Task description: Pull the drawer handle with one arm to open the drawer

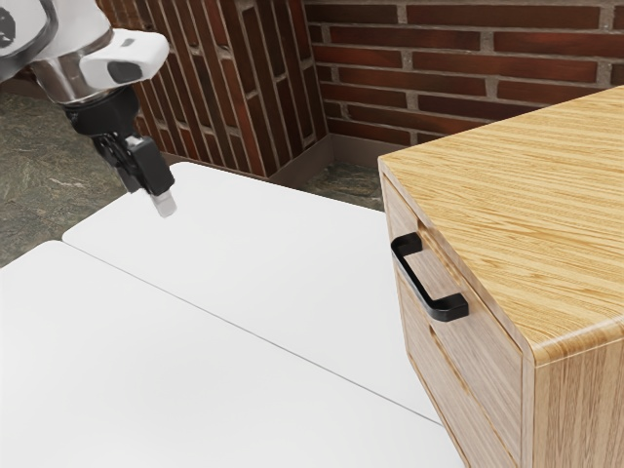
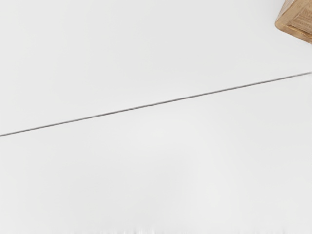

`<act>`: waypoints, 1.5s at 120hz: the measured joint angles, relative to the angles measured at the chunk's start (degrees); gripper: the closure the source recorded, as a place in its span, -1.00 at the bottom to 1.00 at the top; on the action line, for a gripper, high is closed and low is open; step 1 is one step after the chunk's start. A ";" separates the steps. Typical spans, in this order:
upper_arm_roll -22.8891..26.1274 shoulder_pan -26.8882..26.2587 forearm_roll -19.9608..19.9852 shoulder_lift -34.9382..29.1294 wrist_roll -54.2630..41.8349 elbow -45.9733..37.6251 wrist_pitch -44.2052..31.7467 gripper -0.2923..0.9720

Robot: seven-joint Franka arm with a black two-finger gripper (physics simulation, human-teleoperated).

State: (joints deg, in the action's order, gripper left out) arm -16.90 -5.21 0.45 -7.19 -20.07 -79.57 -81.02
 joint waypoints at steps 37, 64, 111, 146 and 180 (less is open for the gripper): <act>0.92 -14.14 -3.94 -6.37 15.78 -15.01 -5.28 -0.54; 7.39 -17.48 1.42 -13.92 43.51 -25.19 -11.23 -0.54; 14.57 -7.67 4.05 -16.66 78.28 -30.27 -21.86 -0.54; 19.17 -3.36 6.70 -16.44 88.37 -28.50 -22.04 -0.54; 26.07 -0.84 6.79 -16.43 94.69 -28.75 -23.42 -0.54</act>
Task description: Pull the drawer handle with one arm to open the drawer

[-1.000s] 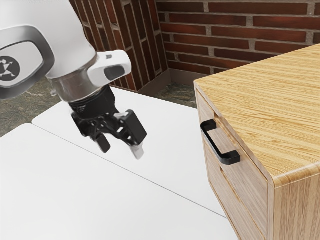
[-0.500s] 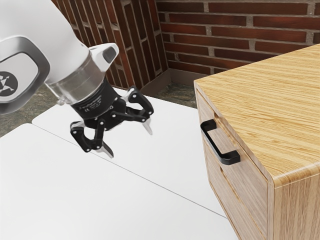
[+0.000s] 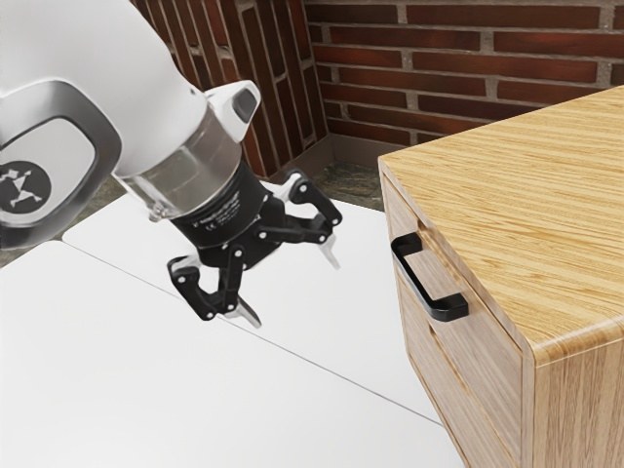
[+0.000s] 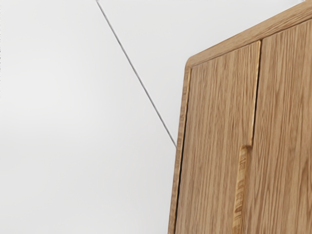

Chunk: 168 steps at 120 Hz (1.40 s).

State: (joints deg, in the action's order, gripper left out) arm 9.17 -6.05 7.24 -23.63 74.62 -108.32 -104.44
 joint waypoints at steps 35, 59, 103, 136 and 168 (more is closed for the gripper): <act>3.87 3.65 0.29 2.01 3.96 1.29 -2.99 -0.54; 4.10 3.18 0.32 6.30 5.72 4.58 -4.25 -0.54; 4.36 2.48 -0.18 10.92 7.71 7.17 -5.95 -0.54; 4.42 1.92 -1.22 12.92 8.56 7.30 -6.57 -0.54; 4.76 1.91 -1.77 13.15 9.08 7.02 -7.13 -0.54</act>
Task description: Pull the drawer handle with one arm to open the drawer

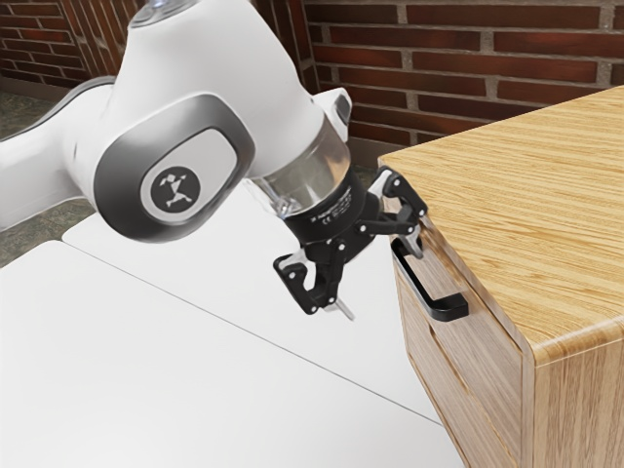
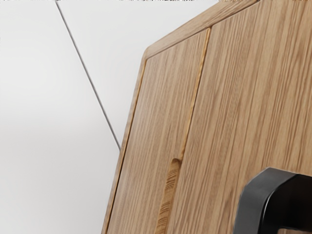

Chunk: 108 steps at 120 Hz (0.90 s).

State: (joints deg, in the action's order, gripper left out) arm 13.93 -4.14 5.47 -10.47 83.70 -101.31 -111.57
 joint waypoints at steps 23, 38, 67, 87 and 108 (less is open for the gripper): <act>-0.47 -0.61 0.06 -0.40 0.29 -1.34 -0.13 -0.54; -0.58 -0.65 0.20 -0.60 0.44 -1.55 -0.17 -0.54; -7.33 -6.57 0.30 -4.27 0.66 -5.43 -0.21 -0.54; -8.26 -7.20 0.31 -8.59 0.77 -10.28 -0.24 -0.54; -9.05 -7.25 0.38 -11.85 0.86 -13.70 -0.23 -0.54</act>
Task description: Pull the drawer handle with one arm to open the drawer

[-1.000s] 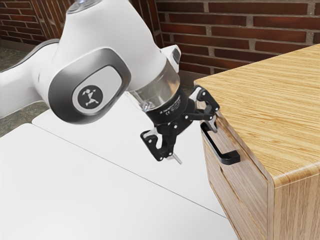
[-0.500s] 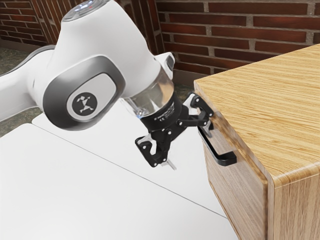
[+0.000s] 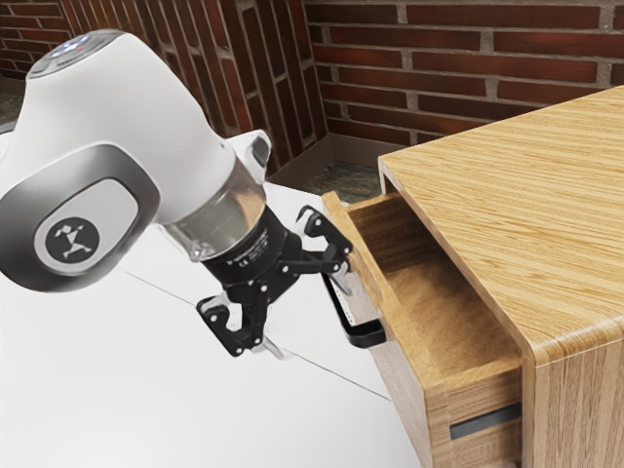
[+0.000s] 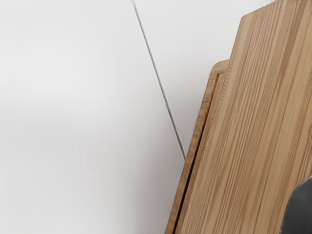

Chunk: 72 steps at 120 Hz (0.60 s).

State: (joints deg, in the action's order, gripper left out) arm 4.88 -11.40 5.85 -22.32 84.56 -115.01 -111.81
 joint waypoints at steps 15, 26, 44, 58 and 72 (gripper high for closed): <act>-0.43 0.06 0.03 -2.37 0.05 -2.09 0.01 -0.54; -0.82 0.06 0.03 -4.35 0.08 -3.94 0.00 -0.54; -0.92 0.10 0.08 -8.62 0.12 -7.79 0.00 -0.54; -1.13 0.09 0.13 -12.04 0.14 -10.52 0.04 -0.54; -1.58 0.18 0.13 -14.77 0.16 -12.58 0.19 -0.54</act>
State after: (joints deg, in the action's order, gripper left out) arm 3.30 -11.21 5.98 -37.09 84.72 -127.59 -111.62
